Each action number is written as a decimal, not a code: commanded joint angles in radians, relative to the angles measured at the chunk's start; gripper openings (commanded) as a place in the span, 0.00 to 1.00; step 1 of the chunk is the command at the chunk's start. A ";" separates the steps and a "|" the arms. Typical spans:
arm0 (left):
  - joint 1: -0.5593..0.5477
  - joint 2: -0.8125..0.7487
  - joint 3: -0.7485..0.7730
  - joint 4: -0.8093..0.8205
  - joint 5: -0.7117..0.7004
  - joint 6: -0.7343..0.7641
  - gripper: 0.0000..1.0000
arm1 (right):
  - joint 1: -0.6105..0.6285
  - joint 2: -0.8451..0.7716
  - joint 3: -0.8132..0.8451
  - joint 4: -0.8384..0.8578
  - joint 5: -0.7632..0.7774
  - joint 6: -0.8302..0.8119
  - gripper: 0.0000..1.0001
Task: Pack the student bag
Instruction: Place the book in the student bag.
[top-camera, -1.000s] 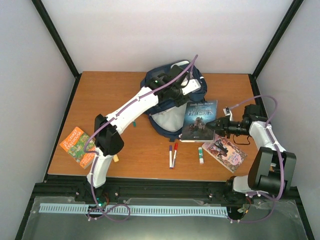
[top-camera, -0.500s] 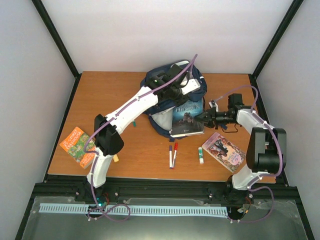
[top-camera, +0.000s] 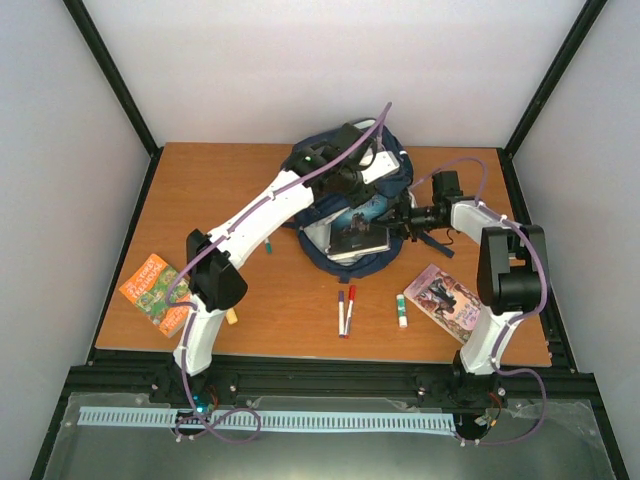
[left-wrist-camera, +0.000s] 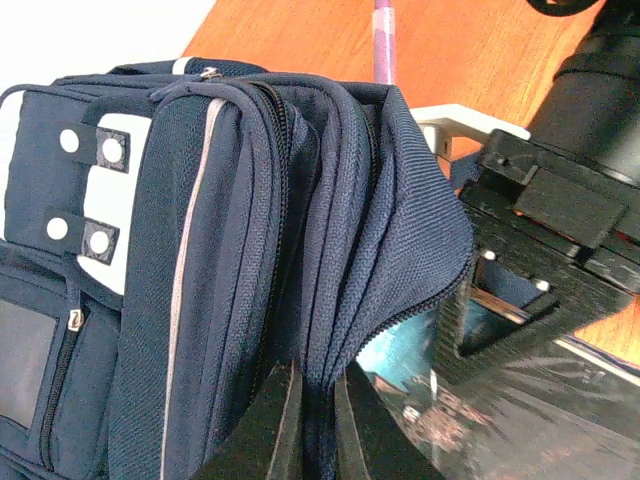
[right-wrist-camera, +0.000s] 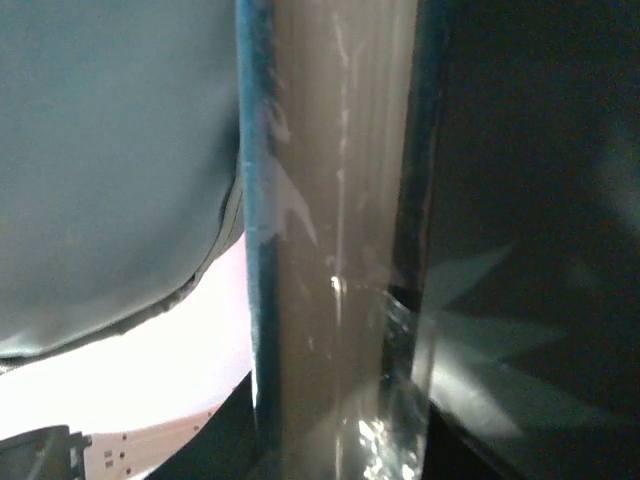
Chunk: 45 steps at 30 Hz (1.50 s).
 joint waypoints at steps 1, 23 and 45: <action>0.004 -0.075 0.081 0.053 0.021 -0.011 0.01 | 0.009 0.023 0.026 0.215 -0.025 0.121 0.03; 0.008 -0.110 0.035 -0.002 0.060 0.007 0.01 | 0.055 0.171 0.242 0.079 0.179 -0.078 0.57; 0.132 -0.149 -0.083 0.009 0.193 -0.078 0.01 | 0.070 -0.384 -0.114 -0.156 0.467 -0.744 0.55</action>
